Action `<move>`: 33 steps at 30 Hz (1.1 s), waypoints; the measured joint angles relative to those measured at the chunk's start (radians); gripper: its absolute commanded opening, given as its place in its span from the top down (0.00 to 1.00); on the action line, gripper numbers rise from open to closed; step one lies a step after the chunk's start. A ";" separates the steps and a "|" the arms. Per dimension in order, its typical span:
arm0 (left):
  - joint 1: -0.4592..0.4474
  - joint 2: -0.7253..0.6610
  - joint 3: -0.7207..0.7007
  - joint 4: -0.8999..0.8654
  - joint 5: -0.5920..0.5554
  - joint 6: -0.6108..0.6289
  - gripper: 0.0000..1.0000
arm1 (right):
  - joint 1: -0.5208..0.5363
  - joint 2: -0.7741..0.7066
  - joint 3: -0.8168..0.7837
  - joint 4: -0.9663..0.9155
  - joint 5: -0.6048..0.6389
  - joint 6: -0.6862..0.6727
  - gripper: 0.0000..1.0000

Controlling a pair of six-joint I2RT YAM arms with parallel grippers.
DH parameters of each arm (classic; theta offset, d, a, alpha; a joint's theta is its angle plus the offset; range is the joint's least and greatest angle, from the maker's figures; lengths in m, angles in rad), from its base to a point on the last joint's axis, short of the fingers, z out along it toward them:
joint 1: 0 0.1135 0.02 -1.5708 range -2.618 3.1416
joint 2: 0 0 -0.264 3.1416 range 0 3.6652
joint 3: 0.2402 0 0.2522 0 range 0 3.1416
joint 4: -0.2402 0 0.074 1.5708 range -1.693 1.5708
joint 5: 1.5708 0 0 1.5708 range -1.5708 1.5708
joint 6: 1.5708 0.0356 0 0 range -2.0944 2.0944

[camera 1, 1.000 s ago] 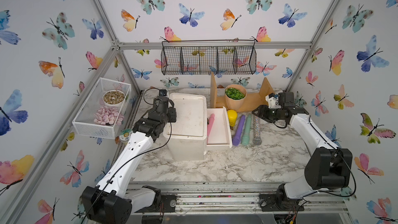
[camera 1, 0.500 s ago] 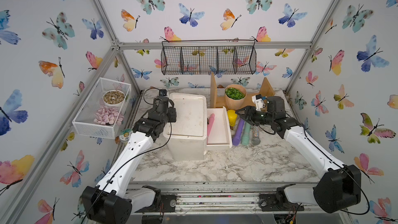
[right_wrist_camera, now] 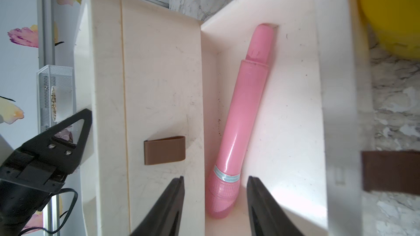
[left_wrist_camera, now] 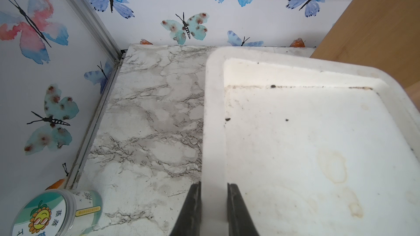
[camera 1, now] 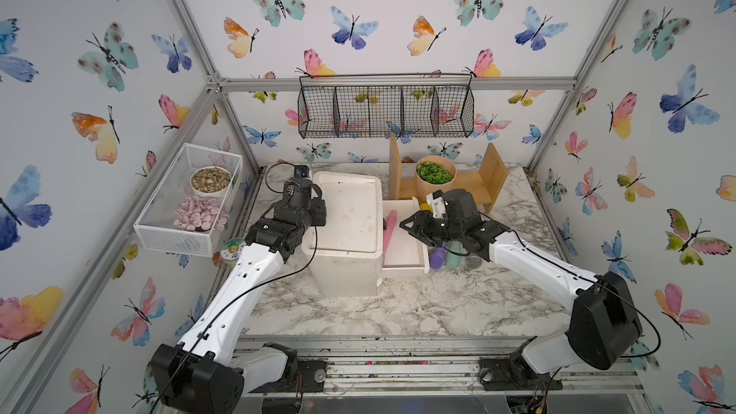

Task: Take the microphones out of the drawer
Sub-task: Pick up the microphone from the drawer.

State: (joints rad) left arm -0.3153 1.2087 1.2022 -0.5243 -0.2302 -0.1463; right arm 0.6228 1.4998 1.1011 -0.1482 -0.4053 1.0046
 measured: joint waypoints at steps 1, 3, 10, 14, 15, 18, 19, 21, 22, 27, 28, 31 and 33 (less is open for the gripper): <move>0.000 0.000 0.000 0.000 0.000 0.000 1.00 | 0.008 0.008 0.008 -0.002 0.011 0.005 0.50; 0.000 0.000 0.000 0.000 0.000 0.000 1.00 | 0.027 0.032 0.039 -0.012 0.033 0.010 0.50; 0.000 0.000 0.000 0.001 0.000 0.001 1.00 | 0.069 0.089 0.078 -0.042 0.108 0.034 0.50; 0.000 0.000 -0.001 0.003 0.000 0.001 1.00 | 0.087 0.125 0.085 -0.061 0.149 0.056 0.50; 0.000 -0.001 -0.002 0.005 0.000 0.002 1.00 | 0.092 0.135 0.090 -0.064 0.159 0.061 0.50; 0.000 -0.004 -0.007 0.010 0.000 0.005 1.00 | 0.110 0.159 0.105 -0.077 0.191 0.079 0.50; 0.000 -0.005 -0.008 0.011 0.000 0.005 1.00 | 0.116 0.164 0.106 -0.078 0.201 0.088 0.50; 0.000 -0.005 -0.009 0.013 0.000 0.005 1.00 | 0.129 0.174 0.110 -0.080 0.224 0.106 0.50; 0.000 -0.005 -0.009 0.013 0.000 0.006 1.00 | 0.133 0.179 0.113 -0.082 0.231 0.114 0.50; 0.000 -0.005 -0.010 0.014 0.000 0.008 1.00 | 0.145 0.228 0.154 -0.083 0.255 0.145 0.50; 0.000 -0.005 -0.010 0.014 0.000 0.008 1.00 | 0.145 0.238 0.161 -0.083 0.256 0.148 0.50; 0.000 -0.005 -0.010 0.014 0.000 0.008 1.00 | 0.146 0.271 0.185 -0.084 0.263 0.156 0.50; 0.000 -0.005 -0.010 0.015 0.000 0.008 1.00 | 0.148 0.291 0.201 -0.087 0.273 0.158 0.50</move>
State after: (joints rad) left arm -0.3153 1.2034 1.1919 -0.5091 -0.2302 -0.1383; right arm 0.7704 1.7905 1.3025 -0.2356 -0.1322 1.1625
